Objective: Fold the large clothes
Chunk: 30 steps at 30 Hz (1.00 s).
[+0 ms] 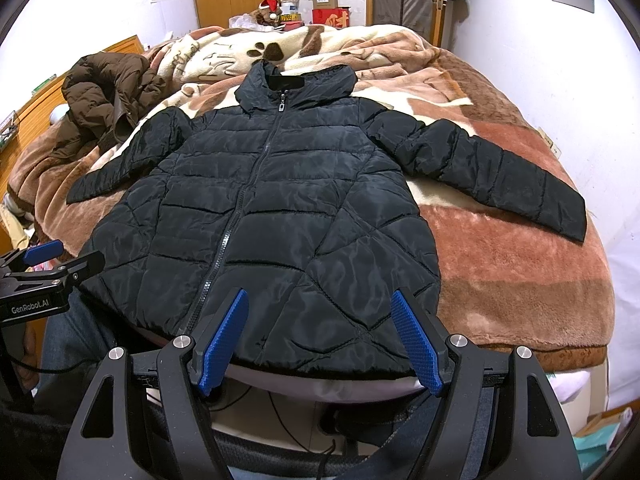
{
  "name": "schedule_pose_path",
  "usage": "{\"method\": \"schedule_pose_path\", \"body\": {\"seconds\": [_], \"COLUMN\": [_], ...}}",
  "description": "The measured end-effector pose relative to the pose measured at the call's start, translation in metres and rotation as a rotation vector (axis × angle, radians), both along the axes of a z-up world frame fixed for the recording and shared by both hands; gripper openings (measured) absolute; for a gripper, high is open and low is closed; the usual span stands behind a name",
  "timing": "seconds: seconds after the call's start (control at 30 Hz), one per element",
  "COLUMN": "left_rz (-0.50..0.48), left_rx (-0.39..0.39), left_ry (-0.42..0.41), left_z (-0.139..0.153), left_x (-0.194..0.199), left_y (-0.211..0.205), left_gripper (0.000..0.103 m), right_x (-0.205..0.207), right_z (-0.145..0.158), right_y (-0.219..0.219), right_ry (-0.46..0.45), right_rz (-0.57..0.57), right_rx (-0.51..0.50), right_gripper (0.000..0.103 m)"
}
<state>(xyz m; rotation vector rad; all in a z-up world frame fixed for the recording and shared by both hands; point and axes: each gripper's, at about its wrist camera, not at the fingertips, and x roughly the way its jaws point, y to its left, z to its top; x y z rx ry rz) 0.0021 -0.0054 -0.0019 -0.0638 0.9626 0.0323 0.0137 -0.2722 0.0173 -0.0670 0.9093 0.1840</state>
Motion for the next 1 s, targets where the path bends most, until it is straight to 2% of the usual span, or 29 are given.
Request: {"method": "schedule_pose_path", "body": {"seconds": [0.83,1.0], "left_rz": [-0.002,-0.007], "left_rx": [0.010,0.023], "left_ry": [-0.002,-0.002], "left_z": [-0.001,-0.009], "left_x": [-0.003,0.007], "left_y": [-0.003,-0.005], "left_gripper": [0.102,0.102], "right_x": [0.003,0.010], "right_z": [-0.002,-0.001], "right_y": [0.003,0.003], "right_ry": [0.001,-0.002], "right_rz": [0.004,0.026], "right_rx": [0.000,0.006], "right_gripper": [0.074,0.074]}}
